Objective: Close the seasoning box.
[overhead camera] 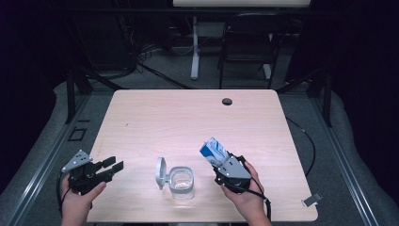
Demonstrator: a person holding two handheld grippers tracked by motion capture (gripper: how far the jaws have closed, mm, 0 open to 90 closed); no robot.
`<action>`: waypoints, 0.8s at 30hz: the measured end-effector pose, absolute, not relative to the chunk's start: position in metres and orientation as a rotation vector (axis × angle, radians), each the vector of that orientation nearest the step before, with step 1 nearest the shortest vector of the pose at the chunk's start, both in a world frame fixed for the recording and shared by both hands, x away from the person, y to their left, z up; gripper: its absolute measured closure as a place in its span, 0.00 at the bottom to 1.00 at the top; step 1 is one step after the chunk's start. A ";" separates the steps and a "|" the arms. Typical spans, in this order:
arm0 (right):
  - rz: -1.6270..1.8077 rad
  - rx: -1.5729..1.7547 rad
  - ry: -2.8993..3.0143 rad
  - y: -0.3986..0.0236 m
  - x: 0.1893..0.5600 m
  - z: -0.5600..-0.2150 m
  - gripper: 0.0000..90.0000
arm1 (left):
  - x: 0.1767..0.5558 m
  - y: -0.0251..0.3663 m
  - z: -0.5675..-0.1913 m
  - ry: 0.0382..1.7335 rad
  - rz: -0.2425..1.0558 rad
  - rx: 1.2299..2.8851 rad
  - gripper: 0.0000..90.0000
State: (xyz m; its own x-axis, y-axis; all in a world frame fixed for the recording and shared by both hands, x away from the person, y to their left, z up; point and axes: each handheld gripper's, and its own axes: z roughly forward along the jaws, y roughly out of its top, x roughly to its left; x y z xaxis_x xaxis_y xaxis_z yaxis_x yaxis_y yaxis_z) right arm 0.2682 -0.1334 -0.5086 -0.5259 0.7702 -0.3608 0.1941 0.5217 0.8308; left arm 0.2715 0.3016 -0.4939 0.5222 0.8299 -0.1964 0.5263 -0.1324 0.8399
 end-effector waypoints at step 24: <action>0.834 0.668 1.991 -0.124 0.263 -0.522 0.46 | 0.273 0.302 -0.497 1.141 0.394 1.807 0.62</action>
State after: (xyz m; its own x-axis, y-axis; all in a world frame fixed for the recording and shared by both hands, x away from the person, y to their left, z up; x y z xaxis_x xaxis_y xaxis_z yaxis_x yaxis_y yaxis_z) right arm 0.2632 -0.1242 -0.5224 -0.4931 0.7108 -0.5016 0.1412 0.6343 0.7601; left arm 0.2732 0.3018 -0.4967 0.5165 0.8335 -0.1961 0.5346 -0.1350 0.8342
